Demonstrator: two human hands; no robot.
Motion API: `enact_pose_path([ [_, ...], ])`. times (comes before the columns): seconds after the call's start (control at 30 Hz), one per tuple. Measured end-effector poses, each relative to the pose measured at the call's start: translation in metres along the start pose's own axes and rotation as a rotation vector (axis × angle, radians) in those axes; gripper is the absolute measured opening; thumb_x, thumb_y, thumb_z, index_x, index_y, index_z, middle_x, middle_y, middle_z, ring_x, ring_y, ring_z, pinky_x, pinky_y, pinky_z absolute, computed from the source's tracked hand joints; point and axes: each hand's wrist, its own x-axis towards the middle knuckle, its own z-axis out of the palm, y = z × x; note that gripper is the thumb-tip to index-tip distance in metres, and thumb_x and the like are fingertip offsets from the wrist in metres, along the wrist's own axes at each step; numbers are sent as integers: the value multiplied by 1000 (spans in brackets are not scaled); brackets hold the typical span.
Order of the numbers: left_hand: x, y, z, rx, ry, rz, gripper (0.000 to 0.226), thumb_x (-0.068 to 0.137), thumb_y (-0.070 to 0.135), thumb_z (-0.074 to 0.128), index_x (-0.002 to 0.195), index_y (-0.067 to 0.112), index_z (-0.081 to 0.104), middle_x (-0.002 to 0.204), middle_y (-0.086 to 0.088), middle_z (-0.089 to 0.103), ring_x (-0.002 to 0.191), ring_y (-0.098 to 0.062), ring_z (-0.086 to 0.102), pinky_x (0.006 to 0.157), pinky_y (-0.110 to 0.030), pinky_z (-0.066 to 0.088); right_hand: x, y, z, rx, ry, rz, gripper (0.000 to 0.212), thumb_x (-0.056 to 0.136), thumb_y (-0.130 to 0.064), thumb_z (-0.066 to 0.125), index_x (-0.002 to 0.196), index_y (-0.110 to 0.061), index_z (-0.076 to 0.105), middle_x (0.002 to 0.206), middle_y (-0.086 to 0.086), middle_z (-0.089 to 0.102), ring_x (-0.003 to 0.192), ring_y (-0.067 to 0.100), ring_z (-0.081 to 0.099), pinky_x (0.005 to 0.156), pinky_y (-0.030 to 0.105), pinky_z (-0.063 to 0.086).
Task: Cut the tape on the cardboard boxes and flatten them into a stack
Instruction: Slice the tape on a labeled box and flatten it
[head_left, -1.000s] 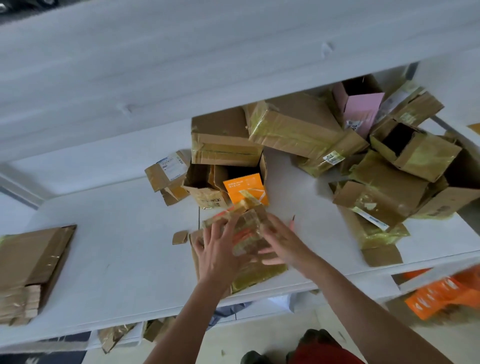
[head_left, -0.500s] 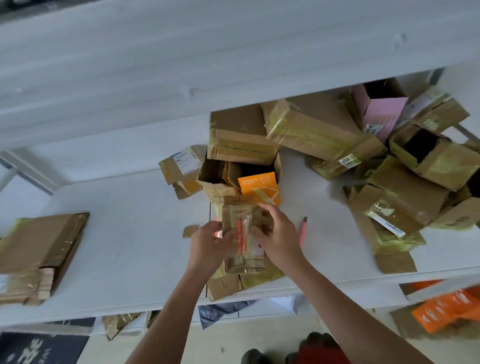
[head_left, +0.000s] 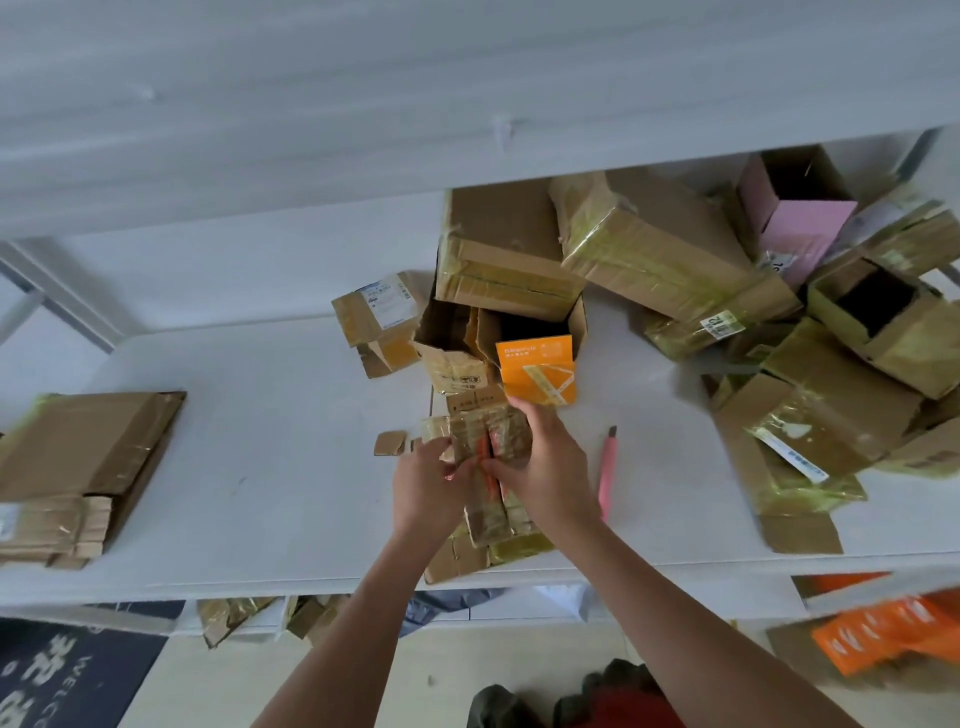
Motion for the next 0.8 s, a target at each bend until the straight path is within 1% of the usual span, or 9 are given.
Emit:
enact_pose_path([
  [0.07,-1,-2,0,4,4,13,6,89,17,69,92,14,75,66,2,68,45,1,52,44,-12,34,0,-2,3,-31,-1,13,77,75,-43,83,138,-30,41,122,0,61,110,19,60,88,35,54],
  [0.23,-5,-2,1,-45,4,9,6,88,13,69,87,13,75,60,9,64,43,2,53,43,-11,35,3,-5,1,-60,-18,32,73,74,-37,81,135,-28,42,118,1,62,103,22,61,84,36,54],
  [0.33,-5,-3,0,-84,-1,-19,10,88,9,67,84,14,75,57,11,64,43,0,54,42,-11,35,6,-7,-8,33,-113,72,75,71,-38,78,137,-31,44,119,-4,63,105,18,60,89,35,53],
  [0.43,-5,-2,0,-65,-4,-10,10,89,9,67,84,12,75,48,13,57,38,-1,48,41,-12,34,10,-7,-24,163,-226,122,73,73,-34,77,139,-37,46,128,-10,60,111,13,58,91,32,53],
  [0.47,-5,-1,-1,-53,-6,-3,10,89,9,67,83,12,73,47,14,54,37,-1,46,42,-13,34,11,-7,-31,198,-258,143,70,76,-31,77,139,-39,47,131,-11,57,109,11,59,89,27,53],
  [0.53,-5,0,0,-30,-4,13,14,89,9,67,76,14,67,45,14,49,36,-2,45,41,-13,33,13,-8,-45,247,-321,178,65,82,-23,74,139,-39,48,133,-15,53,93,4,59,73,4,45],
  [0.6,-6,1,2,12,-2,27,16,89,12,68,75,15,64,45,14,46,35,-7,42,42,-15,30,15,-6,-56,293,-379,206,63,85,-15,71,140,-35,50,132,-15,48,88,-1,56,63,-5,37],
  [0.7,-5,0,4,50,6,17,9,89,15,69,82,10,70,47,10,49,41,-9,39,51,-26,40,19,0,-62,377,-426,231,62,85,-8,68,137,-37,53,131,-15,50,100,0,56,62,4,45],
  [0.8,-4,-3,2,49,12,6,21,90,15,69,71,7,65,45,10,44,39,-9,36,42,-17,29,16,7,-61,457,-416,290,62,86,3,60,121,-48,59,119,-15,65,106,8,62,76,18,56],
])
